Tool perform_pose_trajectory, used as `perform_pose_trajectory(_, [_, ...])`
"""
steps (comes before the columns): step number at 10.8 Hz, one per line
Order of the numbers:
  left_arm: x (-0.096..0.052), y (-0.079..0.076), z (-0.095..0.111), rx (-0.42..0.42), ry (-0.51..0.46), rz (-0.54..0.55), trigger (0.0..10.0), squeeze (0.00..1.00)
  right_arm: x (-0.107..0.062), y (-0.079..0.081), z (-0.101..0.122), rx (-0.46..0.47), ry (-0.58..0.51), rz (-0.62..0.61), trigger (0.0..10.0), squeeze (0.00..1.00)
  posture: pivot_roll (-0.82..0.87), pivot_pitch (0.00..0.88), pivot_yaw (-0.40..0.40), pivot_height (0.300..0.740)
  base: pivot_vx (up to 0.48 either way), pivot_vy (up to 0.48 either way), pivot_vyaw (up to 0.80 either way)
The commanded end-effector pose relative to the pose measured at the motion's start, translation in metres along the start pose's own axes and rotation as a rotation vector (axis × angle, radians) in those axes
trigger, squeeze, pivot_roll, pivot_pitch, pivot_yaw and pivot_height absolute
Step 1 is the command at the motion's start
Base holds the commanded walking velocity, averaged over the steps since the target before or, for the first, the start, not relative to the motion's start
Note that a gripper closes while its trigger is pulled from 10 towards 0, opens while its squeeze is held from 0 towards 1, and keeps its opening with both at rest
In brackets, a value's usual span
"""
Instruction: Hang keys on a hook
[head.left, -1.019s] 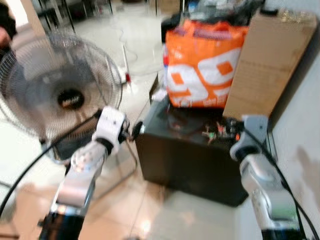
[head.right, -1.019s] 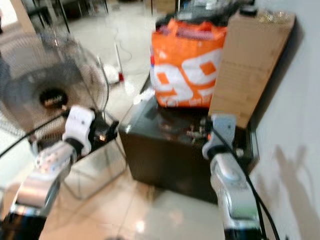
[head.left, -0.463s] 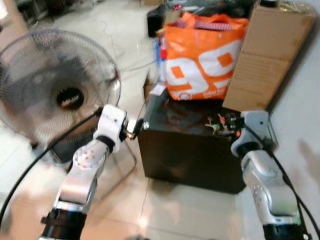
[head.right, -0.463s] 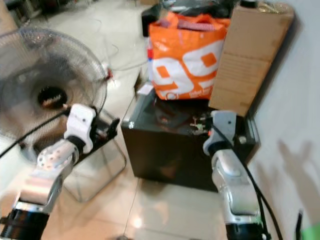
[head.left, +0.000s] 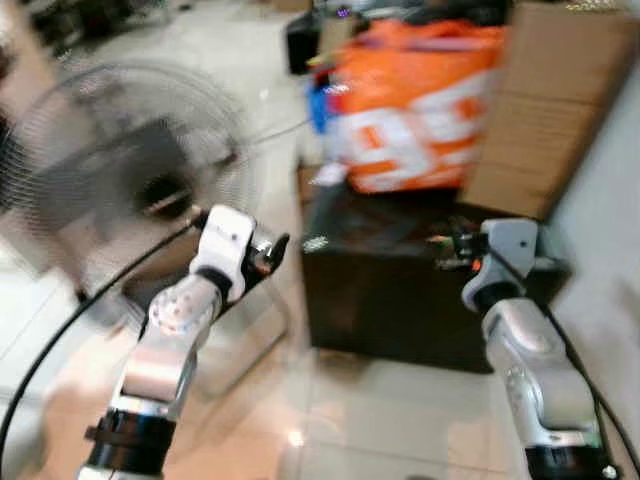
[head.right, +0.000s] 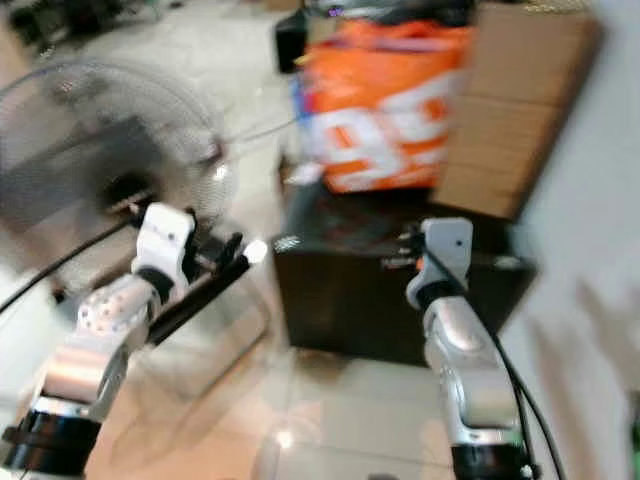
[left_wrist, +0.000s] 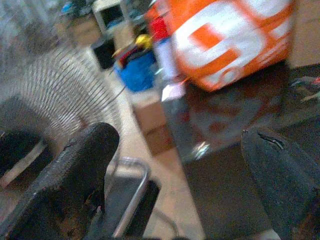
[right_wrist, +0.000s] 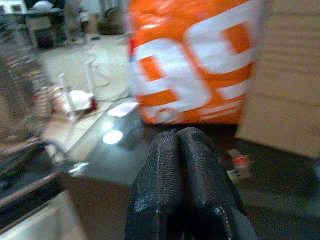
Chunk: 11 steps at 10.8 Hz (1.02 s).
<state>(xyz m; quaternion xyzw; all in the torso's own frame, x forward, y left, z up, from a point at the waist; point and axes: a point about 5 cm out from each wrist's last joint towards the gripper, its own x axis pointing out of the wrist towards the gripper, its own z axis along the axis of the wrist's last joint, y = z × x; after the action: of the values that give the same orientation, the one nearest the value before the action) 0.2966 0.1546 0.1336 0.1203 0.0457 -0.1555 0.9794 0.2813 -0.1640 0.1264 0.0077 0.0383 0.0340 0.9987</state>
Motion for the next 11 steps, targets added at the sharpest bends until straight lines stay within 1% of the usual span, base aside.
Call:
perform_pose_trajectory(1, [-0.001, 0.005, 0.001, -0.021, -0.007, 0.025, 10.0, 0.00, 0.001, 0.003, 0.003, 0.004, -0.010, 0.013, 10.0, 0.00, -0.08, 0.000, 0.071, 0.740, 0.000, 0.000, 0.00])
perform_pose_trajectory(2, [0.000, 0.010, 0.002, -0.061, -0.021, 0.064, 10.0, 0.00, 0.001, 0.002, 0.003, 0.004, -0.007, 0.008, 10.0, 0.00, -0.08, 0.000, 0.071, 0.740, 0.000, 0.000, -0.45])
perform_pose_trajectory(3, [0.002, 0.017, -0.001, -0.115, -0.005, 0.108, 10.0, 0.00, 0.001, 0.001, 0.003, 0.004, -0.006, 0.001, 10.0, 0.00, -0.09, 0.000, 0.081, 0.740, 0.000, 0.000, -0.48])
perform_pose_trajectory(4, [0.001, 0.018, -0.002, -0.124, -0.002, 0.111, 10.0, 0.00, 0.000, 0.000, 0.003, 0.004, -0.005, -0.005, 10.0, 0.00, -0.10, 0.000, 0.089, 0.740, 0.000, 0.000, -0.48])
perform_pose_trajectory(8, [-0.001, 0.018, -0.001, -0.122, -0.012, 0.099, 10.0, 0.00, -0.002, 0.001, 0.002, 0.015, -0.005, -0.012, 10.0, 0.00, -0.09, 0.000, 0.081, 0.740, 0.000, 0.000, -0.49])
perform_pose_trajectory(11, [-0.003, 0.018, -0.002, -0.114, -0.006, 0.116, 10.0, 0.00, -0.002, 0.001, 0.000, 0.018, 0.000, -0.005, 10.0, 0.00, -0.08, 0.000, 0.068, 0.740, 0.000, 0.000, -0.74])
